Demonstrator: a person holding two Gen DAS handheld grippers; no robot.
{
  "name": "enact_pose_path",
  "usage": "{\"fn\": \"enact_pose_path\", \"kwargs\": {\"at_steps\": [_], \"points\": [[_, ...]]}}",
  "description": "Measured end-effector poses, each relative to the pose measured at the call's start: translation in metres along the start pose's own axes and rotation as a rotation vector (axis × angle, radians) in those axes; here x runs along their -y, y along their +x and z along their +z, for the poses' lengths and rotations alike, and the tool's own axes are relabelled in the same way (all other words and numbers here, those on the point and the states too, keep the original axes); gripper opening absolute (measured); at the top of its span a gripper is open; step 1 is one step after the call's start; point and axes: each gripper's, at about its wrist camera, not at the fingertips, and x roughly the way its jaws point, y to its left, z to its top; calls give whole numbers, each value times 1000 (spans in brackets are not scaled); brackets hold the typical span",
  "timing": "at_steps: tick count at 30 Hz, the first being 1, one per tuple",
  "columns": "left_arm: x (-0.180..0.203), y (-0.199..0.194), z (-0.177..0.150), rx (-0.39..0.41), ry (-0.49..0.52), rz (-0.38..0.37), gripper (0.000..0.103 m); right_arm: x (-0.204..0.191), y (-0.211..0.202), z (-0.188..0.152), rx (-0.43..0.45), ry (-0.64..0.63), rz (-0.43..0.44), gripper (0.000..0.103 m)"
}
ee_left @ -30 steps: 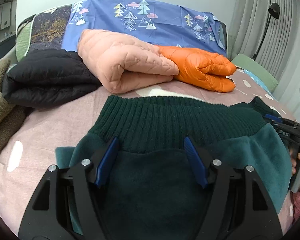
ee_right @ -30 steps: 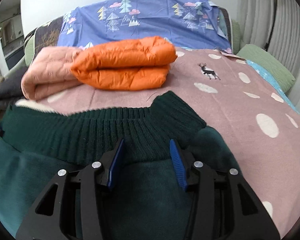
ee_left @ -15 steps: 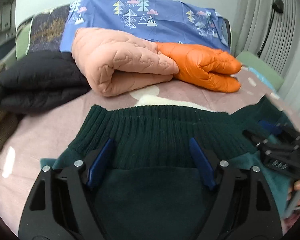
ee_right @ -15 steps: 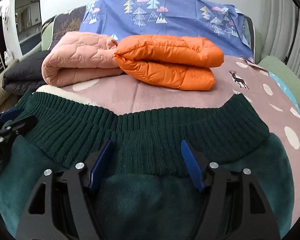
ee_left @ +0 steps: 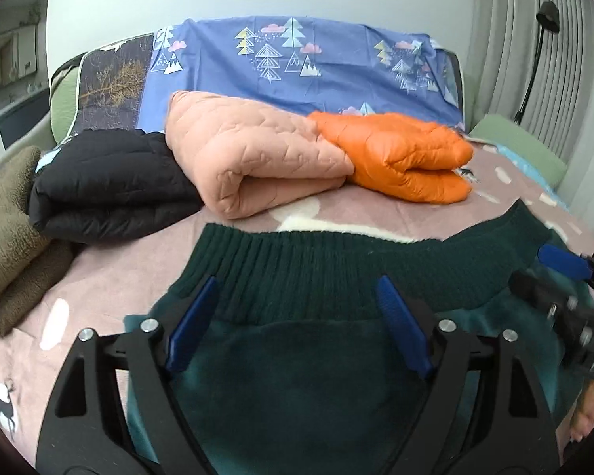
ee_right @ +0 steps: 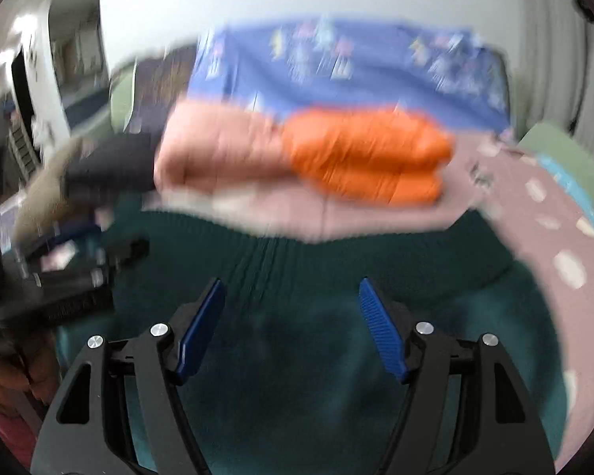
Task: Fold large clothes
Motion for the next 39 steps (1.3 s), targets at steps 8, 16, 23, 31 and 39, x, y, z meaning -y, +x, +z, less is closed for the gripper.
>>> {"fn": "enact_pose_path", "kwargs": {"at_steps": [8, 16, 23, 31, 39], "points": [[-20, 25, -22, -31, -81, -84, 92, -5, 19, -16, -2, -38, -3, 73], [-24, 22, -24, -14, -98, -104, 92, -26, -32, -40, 25, -24, 49, 64], [-22, 20, -25, -8, -98, -107, 92, -14, -56, -53, 15, 62, 89, 64], [-22, 19, -25, -2, -94, -108, 92, -17, -54, -94, 11, -130, -17, 70], [-26, 20, -25, -4, -106, -118, 92, 71, -81, -75, 65, 144, -132, 70]]}}
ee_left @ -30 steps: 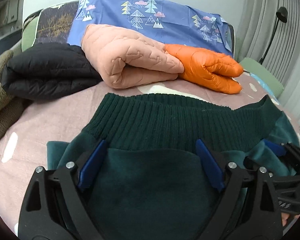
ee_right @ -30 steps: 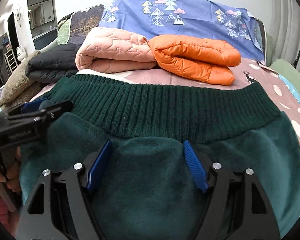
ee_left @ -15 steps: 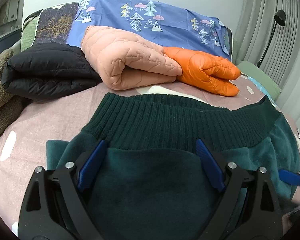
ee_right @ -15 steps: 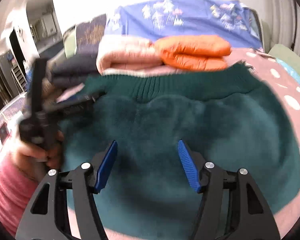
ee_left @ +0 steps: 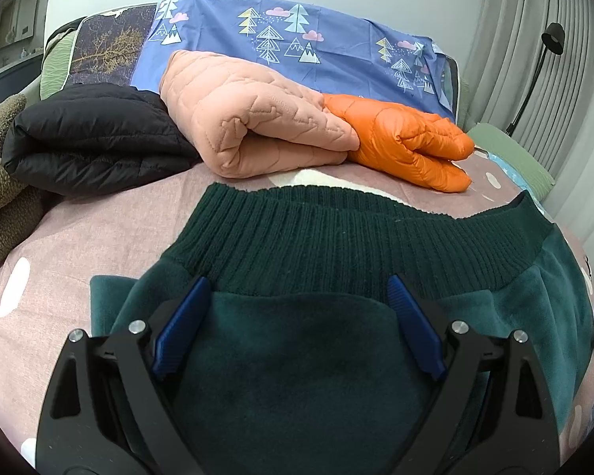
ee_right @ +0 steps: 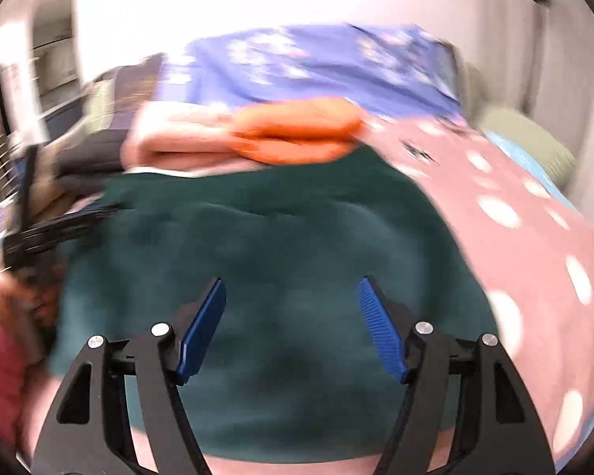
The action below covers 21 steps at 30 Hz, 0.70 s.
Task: Fold large clothes
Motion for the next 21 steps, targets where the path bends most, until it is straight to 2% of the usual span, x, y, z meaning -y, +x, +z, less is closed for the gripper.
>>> {"fn": "enact_pose_path", "kwargs": {"at_steps": [2, 3, 4, 6, 8, 10, 12, 17, 18, 20, 21], "points": [[1, 0, 0, 0, 1, 1, 92, 33, 29, -14, -89, 106, -18, 72], [1, 0, 0, 0, 1, -2, 92, 44, 40, -25, -98, 129, 41, 72], [1, 0, 0, 0, 3, -1, 92, 38, 39, -27, -83, 78, 23, 72], [2, 0, 0, 1, 5, 2, 92, 18, 31, -23, -80, -23, -69, 73], [0, 0, 0, 0, -1, -4, 92, 15, 27, -17, -89, -15, -93, 73], [0, 0, 0, 3, 1, -2, 92, 22, 17, -6, -66, 62, -26, 73], [-2, 0, 0, 4, 1, -3, 92, 21, 8, 9, -27, 86, 30, 73], [-2, 0, 0, 6, 2, -2, 92, -15, 6, 31, 61, 4, 111, 73], [-2, 0, 0, 5, 2, -2, 92, -27, 16, 31, 52, -29, 113, 74], [-2, 0, -1, 5, 2, -2, 92, -39, 52, 30, -63, -77, 107, 77], [-1, -1, -1, 5, 2, -2, 92, -45, 64, 25, -92, -91, 86, 79]]}}
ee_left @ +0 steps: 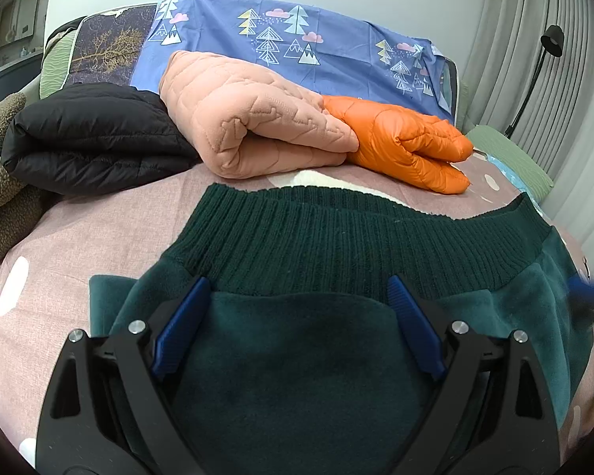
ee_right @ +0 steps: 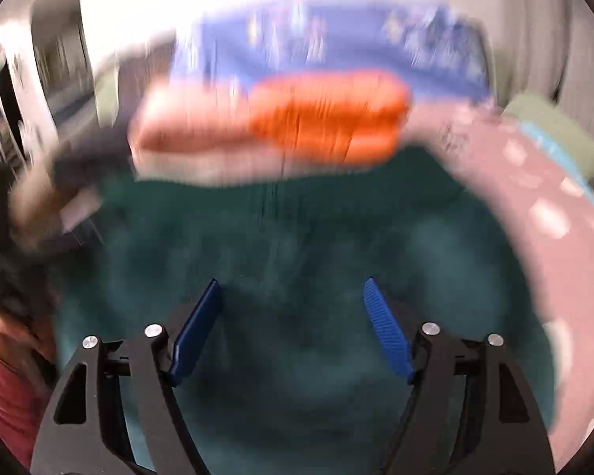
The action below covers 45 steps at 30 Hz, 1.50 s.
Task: Fold large clothes
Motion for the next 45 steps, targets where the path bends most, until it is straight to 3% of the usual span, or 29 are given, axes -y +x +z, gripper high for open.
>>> {"fn": "enact_pose_path", "kwargs": {"at_steps": [1, 3, 6, 10, 12, 13, 15, 17, 21, 24, 26, 29, 36, 39, 43, 45], "points": [[-1, 0, 0, 0, -1, -2, 92, -5, 4, -7, 44, -37, -37, 80], [-1, 0, 0, 1, 0, -1, 92, -9, -2, -5, 36, -55, -53, 80], [-1, 1, 1, 2, -5, -6, 92, 4, -11, 13, -16, 12, -1, 77], [-1, 1, 1, 3, -4, -5, 92, 0, -26, 45, 79, 30, 56, 74], [-1, 0, 0, 3, -4, -5, 92, -13, -16, 56, 101, 23, 91, 74], [-1, 0, 1, 4, -4, -5, 92, -18, 2, 56, 60, 29, 120, 74], [-2, -1, 1, 10, -10, -8, 92, -25, 38, 48, -40, 20, 89, 75], [-4, -9, 0, 13, -28, -9, 92, -31, 49, 36, 22, -27, 52, 77], [-15, -45, -5, 65, -35, -64, 90, -30, 43, 37, 4, -39, 76, 77], [-24, -43, -13, 10, 16, 24, 87, -31, 41, 35, 8, -50, 81, 78], [-28, -33, -25, -27, 33, 8, 87, -33, 40, 36, 13, -61, 68, 78], [-21, -32, -30, -6, 64, 44, 88, -34, 42, 37, 14, -66, 67, 79], [-25, -60, -29, 15, 32, 29, 86, -33, 17, 41, 4, -39, 40, 78], [-31, -73, -39, 33, 75, 135, 88, -35, -3, 42, 53, -15, 137, 78], [-59, -81, -48, 18, -21, 155, 92, -45, 31, 32, -12, -60, 83, 83], [-76, -76, -55, -26, -75, 146, 97, -52, 34, 24, 49, -107, 47, 85]]}}
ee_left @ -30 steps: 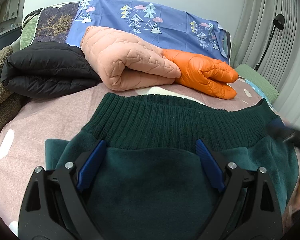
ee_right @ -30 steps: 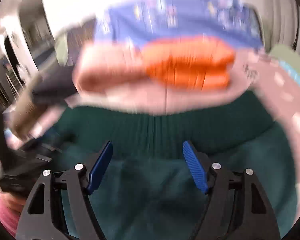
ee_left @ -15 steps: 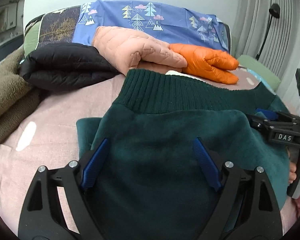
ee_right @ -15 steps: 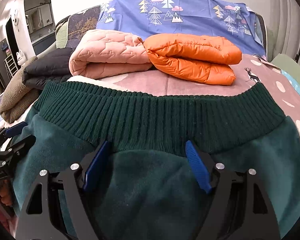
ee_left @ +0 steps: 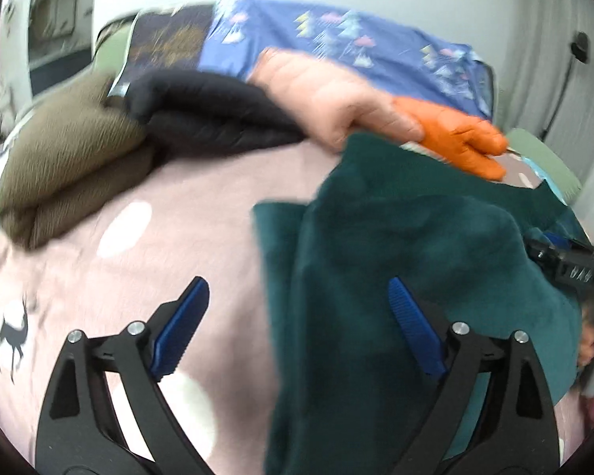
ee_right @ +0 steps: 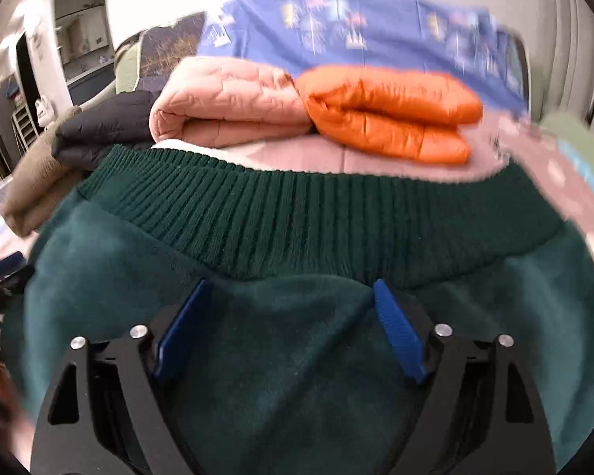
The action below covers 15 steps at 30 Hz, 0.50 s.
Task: Fold large clothes
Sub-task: 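Lift the folded hoodie with the left gripper and fold it over again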
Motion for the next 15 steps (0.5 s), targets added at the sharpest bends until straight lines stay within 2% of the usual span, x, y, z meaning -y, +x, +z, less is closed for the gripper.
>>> {"fn": "enact_pose_path", "kwargs": {"at_steps": [4, 5, 8, 11, 15], "points": [[-28, 14, -6, -59, -128, -143, 98, 2, -2, 1, -8, 4, 7, 85], [-31, 15, -7, -66, -142, -159, 98, 3, -2, 2, -11, 2, 10, 85], [-33, 14, -7, -83, -148, -188, 97, 3, -3, 5, -26, -7, 10, 85], [-47, 8, 1, -113, -183, -275, 95, 8, -8, 8, -39, 9, 52, 86], [-60, 2, 19, -75, -178, -318, 95, 14, -12, 5, -46, 28, 81, 86]]}}
